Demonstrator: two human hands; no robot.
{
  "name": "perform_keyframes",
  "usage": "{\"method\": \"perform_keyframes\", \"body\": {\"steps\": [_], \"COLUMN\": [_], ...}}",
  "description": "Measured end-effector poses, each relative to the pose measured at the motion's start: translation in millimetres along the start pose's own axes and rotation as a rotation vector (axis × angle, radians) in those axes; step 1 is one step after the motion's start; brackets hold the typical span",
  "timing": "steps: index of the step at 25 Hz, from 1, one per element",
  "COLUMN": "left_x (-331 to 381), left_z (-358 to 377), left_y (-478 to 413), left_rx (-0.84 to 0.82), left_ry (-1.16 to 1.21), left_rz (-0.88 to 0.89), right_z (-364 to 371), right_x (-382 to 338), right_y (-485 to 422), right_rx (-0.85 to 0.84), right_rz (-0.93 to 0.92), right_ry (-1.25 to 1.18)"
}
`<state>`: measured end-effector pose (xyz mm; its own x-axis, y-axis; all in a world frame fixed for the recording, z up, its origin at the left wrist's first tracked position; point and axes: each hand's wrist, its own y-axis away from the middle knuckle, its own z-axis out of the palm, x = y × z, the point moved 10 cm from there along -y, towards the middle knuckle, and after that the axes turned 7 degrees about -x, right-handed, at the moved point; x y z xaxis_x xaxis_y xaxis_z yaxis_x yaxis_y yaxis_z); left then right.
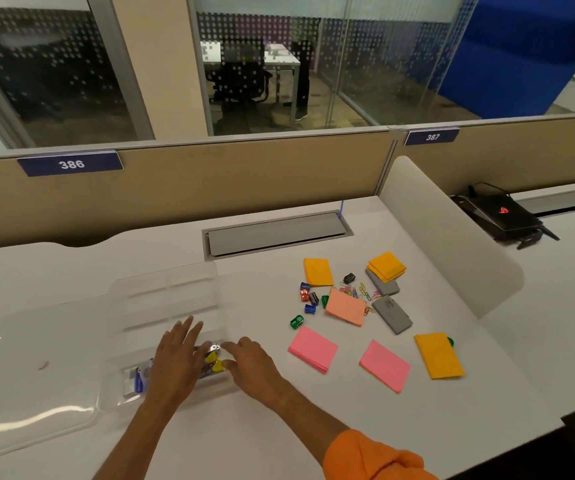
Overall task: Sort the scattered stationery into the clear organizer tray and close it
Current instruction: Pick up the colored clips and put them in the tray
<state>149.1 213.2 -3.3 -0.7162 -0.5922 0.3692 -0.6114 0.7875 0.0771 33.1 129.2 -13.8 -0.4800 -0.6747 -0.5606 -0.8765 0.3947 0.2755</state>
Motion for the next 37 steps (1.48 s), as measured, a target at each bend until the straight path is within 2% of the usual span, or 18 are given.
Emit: {"method": "perform_keyframes", "body": {"steps": [6, 15, 20, 24, 30, 37], "left_x": [61.2, 168.2, 200.9, 206.3, 194.2, 197.2], "left_z": [9.7, 50.2, 68.7, 80.4, 92.7, 109.4], "left_y": [-23.2, -51.3, -69.6, -85.3, -99.0, -111.0], "left_rx": [-0.01, -0.189, -0.246, -0.265, -0.268, -0.311], "left_ry": [-0.051, 0.016, 0.069, 0.065, 0.069, -0.114], "left_rz": [0.096, 0.245, 0.24, 0.177, 0.08, 0.085], "right_z": [-61.9, -112.3, -127.8, -134.8, -138.5, -133.2], "right_x": [63.3, 170.7, 205.1, 222.0, 217.0, 194.5], "right_y": [18.4, 50.5, 55.0, 51.5, 26.0, -11.7], "right_rx": [0.112, 0.161, 0.182, 0.188, 0.187, 0.184], "right_rz": [0.117, 0.278, 0.344, 0.375, 0.294, 0.194], "right_ry": [0.013, 0.022, 0.0, 0.013, 0.049, 0.14]}}
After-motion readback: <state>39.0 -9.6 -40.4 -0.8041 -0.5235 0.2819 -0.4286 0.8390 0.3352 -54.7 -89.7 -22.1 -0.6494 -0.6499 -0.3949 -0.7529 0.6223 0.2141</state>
